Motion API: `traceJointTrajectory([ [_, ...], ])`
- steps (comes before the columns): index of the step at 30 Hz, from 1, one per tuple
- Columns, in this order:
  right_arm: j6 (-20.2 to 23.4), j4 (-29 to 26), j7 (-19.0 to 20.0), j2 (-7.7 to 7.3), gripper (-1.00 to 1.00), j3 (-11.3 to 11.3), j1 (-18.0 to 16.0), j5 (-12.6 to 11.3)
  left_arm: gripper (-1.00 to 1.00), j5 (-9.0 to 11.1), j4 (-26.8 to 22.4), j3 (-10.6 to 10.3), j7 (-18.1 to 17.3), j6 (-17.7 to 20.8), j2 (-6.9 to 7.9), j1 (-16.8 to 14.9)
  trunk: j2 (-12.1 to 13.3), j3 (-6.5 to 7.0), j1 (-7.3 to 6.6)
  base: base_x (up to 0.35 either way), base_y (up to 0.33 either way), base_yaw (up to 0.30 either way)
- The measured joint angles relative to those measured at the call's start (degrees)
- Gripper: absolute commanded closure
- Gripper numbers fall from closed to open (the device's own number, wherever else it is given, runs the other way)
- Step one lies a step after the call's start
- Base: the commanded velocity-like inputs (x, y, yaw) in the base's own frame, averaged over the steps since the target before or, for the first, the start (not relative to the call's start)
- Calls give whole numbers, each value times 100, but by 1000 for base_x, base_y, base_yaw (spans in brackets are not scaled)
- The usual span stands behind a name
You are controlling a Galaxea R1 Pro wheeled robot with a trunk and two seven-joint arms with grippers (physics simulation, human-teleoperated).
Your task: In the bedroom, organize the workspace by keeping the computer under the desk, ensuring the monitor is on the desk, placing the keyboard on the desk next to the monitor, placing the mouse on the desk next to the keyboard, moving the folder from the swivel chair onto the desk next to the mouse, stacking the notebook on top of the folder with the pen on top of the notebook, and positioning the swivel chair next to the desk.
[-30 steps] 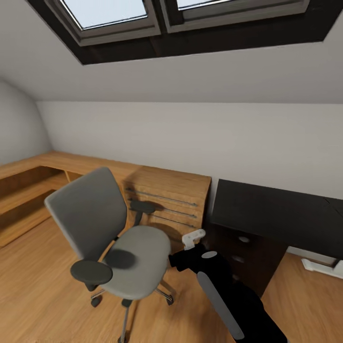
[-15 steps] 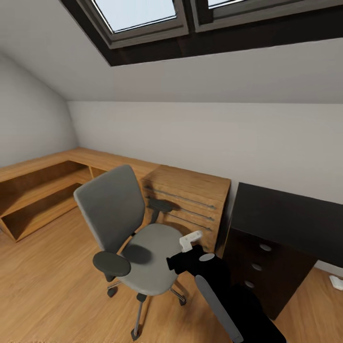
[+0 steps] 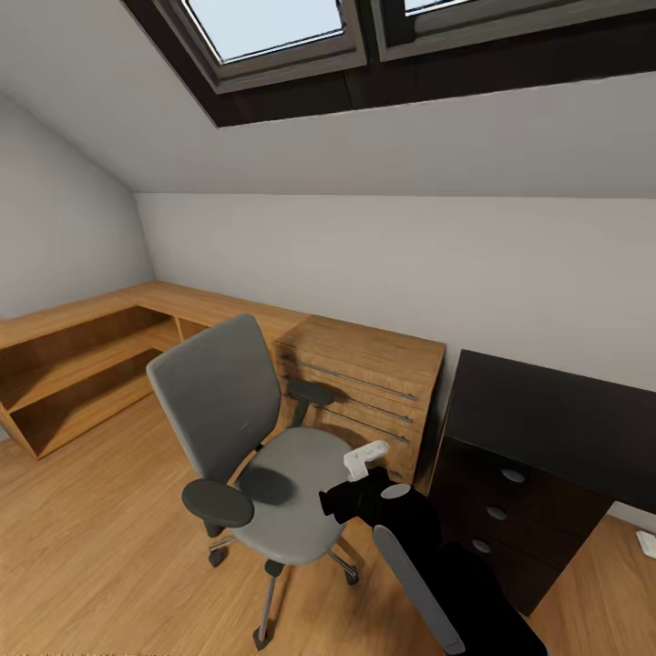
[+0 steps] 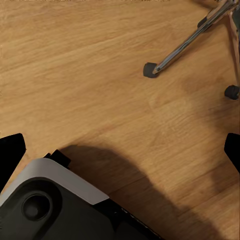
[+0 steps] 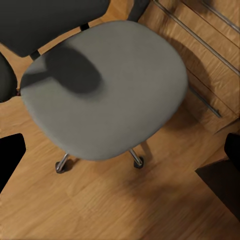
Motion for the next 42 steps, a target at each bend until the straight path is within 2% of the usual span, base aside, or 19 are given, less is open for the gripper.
traceJointTrajectory([
  [42,0,0,-2,-17,-100,62,-2,4,-100,7,103,54,15,5,-22,-8,0,0,0,0,0,272],
])
